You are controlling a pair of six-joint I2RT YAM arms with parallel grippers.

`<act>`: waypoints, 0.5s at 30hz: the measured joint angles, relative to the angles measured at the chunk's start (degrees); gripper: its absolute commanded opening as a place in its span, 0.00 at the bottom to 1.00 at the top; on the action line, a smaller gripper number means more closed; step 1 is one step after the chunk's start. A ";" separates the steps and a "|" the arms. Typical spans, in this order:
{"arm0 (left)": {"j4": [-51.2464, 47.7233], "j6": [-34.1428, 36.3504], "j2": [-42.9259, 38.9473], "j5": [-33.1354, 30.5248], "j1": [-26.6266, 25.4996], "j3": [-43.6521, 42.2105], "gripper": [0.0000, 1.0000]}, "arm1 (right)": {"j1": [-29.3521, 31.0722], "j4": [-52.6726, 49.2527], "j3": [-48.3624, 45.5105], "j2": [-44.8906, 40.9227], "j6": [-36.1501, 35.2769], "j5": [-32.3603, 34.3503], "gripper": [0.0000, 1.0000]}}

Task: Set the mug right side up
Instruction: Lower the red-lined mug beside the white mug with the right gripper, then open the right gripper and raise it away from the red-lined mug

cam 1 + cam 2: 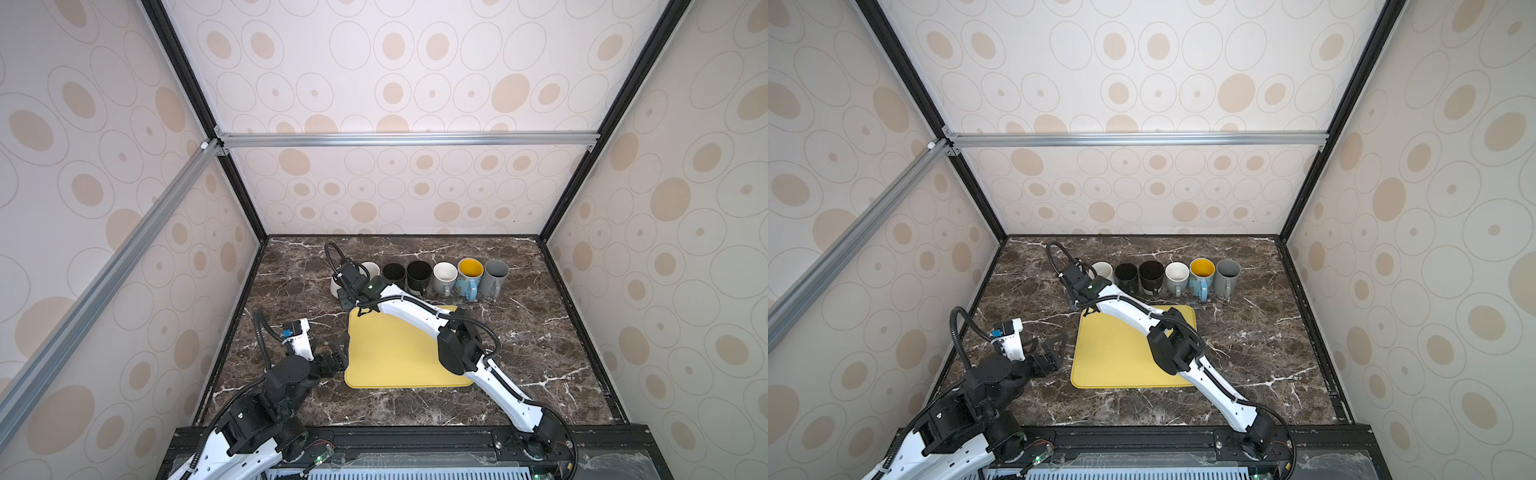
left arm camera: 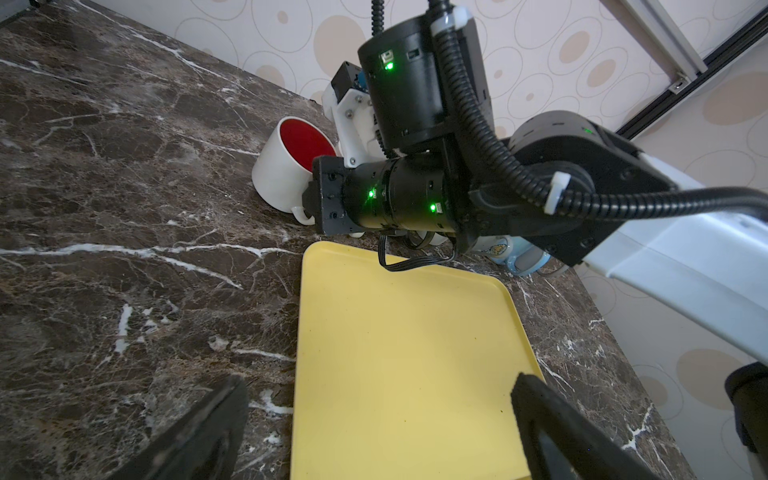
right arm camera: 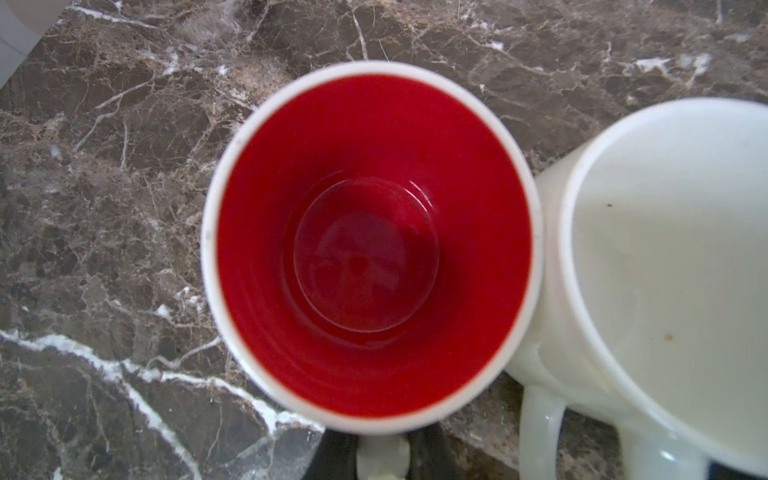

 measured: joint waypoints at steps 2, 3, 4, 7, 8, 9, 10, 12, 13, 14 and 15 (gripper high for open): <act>0.00 -0.02 0.00 0.00 0.00 0.00 1.00 | 0.04 -0.15 0.42 0.28 0.00 0.15 0.10; 0.00 -0.02 0.00 0.00 0.00 0.00 1.00 | 0.04 -0.15 0.63 0.50 0.00 0.24 0.11; 0.00 0.00 0.00 0.00 0.00 0.00 1.00 | 0.04 -0.13 0.74 0.63 0.00 0.28 0.12; 0.09 -0.02 0.00 0.00 0.00 -0.09 1.00 | 0.11 -0.24 0.74 0.87 0.00 0.31 0.13; 0.13 -0.02 0.00 0.02 0.00 -0.15 1.00 | 0.17 -0.24 0.81 0.92 0.02 0.37 0.14; 0.20 -0.04 0.00 0.02 0.00 -0.22 1.00 | 0.15 -0.26 0.81 0.92 0.02 0.42 0.15; 0.31 -0.04 0.00 0.04 0.00 -0.35 1.00 | 0.17 -0.26 0.81 0.92 0.02 0.39 0.17; 0.33 -0.04 0.00 0.09 0.00 -0.50 1.00 | 0.20 -0.26 0.81 0.92 0.07 0.39 0.20; 0.35 -0.04 0.00 0.11 0.00 -0.57 1.00 | 0.20 -0.28 0.81 0.92 0.15 0.39 0.23; 0.35 -0.04 0.00 0.11 0.00 -0.61 1.00 | 0.20 -0.24 0.81 0.92 0.22 0.48 0.26; 0.37 -0.04 0.00 0.11 0.00 -0.66 1.00 | 0.20 0.02 0.83 0.92 0.42 0.63 0.29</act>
